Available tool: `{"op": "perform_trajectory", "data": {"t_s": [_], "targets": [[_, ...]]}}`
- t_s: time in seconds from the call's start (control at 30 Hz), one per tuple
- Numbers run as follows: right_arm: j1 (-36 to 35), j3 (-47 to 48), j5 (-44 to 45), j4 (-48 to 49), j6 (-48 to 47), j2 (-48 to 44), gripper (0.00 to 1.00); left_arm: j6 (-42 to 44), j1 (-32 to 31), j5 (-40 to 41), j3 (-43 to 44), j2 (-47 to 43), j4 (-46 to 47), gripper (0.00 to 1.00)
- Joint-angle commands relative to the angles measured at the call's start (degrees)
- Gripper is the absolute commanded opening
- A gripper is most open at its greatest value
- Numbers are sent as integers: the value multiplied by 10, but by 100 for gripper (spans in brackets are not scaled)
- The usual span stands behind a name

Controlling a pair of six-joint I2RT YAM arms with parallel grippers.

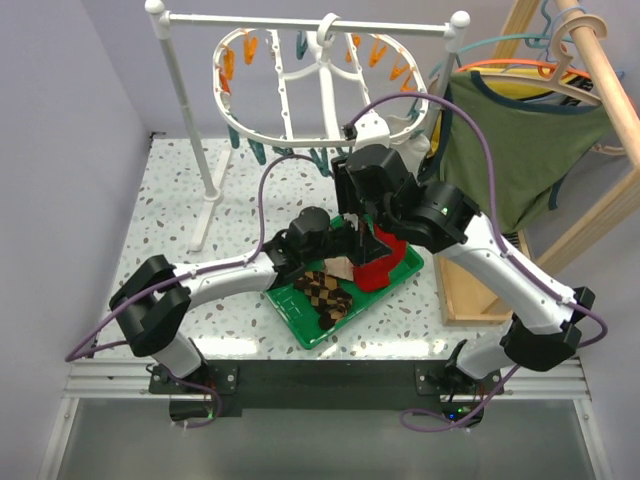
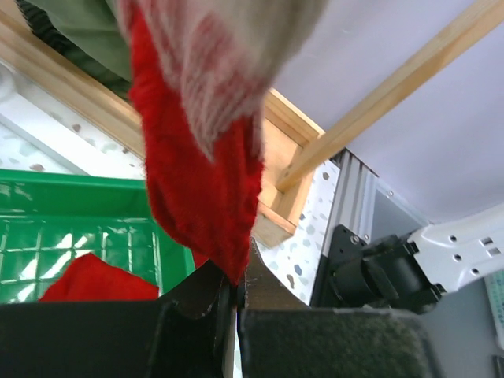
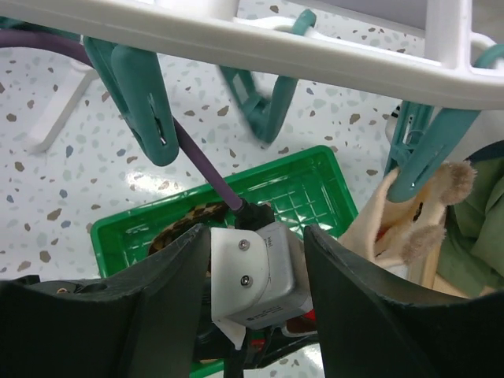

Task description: Remove the socks clipped to the hanger

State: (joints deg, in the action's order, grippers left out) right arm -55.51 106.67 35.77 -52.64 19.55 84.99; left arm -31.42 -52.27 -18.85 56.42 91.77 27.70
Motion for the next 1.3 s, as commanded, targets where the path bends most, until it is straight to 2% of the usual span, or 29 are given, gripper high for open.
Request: {"op": "perform_trajectory", "data": {"t_s": [0.0, 0.27, 0.5, 0.73, 0.9, 1.03, 1.17, 1.27], "targets": [[-2, 8, 0, -26, 24, -49, 56, -15, -20, -10, 19, -34, -30, 0], [-3, 0, 14, -28, 29, -98, 56, 9, -46, 10, 23, -48, -67, 0], [-2, 40, 61, -45, 17, -74, 56, 20, -53, 29, 25, -60, -88, 0], [-2, 100, 124, -49, -34, -10, 57, 14, -84, 66, 47, -57, -115, 0], [-2, 81, 127, -26, -39, -21, 56, 10, -89, 76, 48, -62, -120, 0], [0, 53, 118, -11, -39, -32, 54, 13, -89, 68, 46, -72, -128, 0], [21, 2, 37, 8, -21, -61, 56, 2, -89, 27, 32, -79, -100, 0], [33, -37, 16, 23, -14, -88, 58, -14, -89, -9, 21, -78, -81, 0]]}}
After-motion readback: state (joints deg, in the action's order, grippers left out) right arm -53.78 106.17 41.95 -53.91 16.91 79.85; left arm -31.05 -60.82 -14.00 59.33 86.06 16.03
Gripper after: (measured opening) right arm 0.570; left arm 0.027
